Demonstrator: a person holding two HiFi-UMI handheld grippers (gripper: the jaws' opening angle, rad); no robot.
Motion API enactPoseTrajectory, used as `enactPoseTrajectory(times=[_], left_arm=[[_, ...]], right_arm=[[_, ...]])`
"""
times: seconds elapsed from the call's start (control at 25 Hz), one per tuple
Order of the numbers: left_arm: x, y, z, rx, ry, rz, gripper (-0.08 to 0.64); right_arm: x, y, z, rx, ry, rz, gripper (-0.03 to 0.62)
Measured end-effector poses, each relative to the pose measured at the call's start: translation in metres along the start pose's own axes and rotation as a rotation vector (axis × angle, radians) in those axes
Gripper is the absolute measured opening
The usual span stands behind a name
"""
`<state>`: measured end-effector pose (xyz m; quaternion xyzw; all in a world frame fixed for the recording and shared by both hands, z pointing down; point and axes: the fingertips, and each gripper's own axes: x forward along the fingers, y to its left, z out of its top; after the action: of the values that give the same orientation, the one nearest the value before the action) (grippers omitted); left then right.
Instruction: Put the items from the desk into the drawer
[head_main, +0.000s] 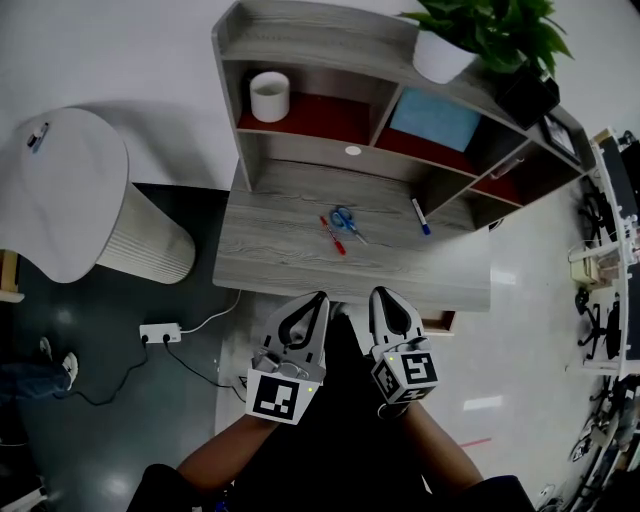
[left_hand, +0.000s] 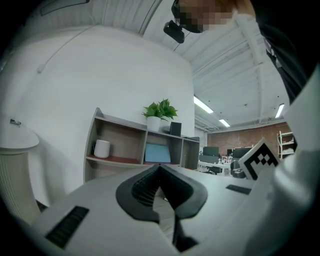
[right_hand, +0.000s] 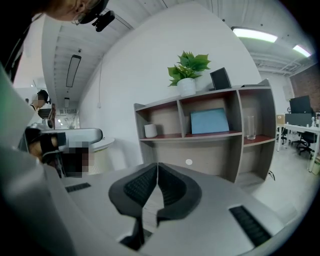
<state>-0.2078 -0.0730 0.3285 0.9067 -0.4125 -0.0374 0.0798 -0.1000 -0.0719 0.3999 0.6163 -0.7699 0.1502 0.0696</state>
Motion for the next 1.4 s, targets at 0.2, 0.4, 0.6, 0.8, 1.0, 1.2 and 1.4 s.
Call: enactPoseTrajectory(times=[0.2, 0.4, 0.6, 0.8, 1.0, 1.2, 1.4], left_arm=[[0.015, 0.011, -0.012, 0.021, 0.014, 0.028, 0.003], [0.033, 0.026, -0.030, 0.003, 0.036, 0.060, 0.003], [0.047, 0.044, -0.050, -0.039, 0.075, 0.101, 0.003], [0.065, 0.050, -0.055, -0.035, 0.073, 0.113, 0.003], [0.077, 0.060, -0.064, -0.028, 0.077, 0.148, 0.003], [0.081, 0.072, -0.081, -0.041, 0.151, 0.175, 0.003], [0.084, 0.083, -0.100, -0.065, 0.173, 0.229, 0.003]], right_arm=[[0.030, -0.014, -0.011, -0.041, 0.022, 0.015, 0.020], [0.063, -0.027, -0.026, -0.072, 0.068, 0.048, 0.021], [0.098, -0.037, -0.047, -0.119, 0.140, 0.084, 0.020], [0.131, -0.045, -0.071, -0.150, 0.205, 0.125, 0.021], [0.158, -0.054, -0.100, -0.190, 0.278, 0.159, 0.021], [0.180, -0.063, -0.136, -0.177, 0.363, 0.168, 0.024], [0.206, -0.069, -0.168, -0.216, 0.439, 0.194, 0.059]])
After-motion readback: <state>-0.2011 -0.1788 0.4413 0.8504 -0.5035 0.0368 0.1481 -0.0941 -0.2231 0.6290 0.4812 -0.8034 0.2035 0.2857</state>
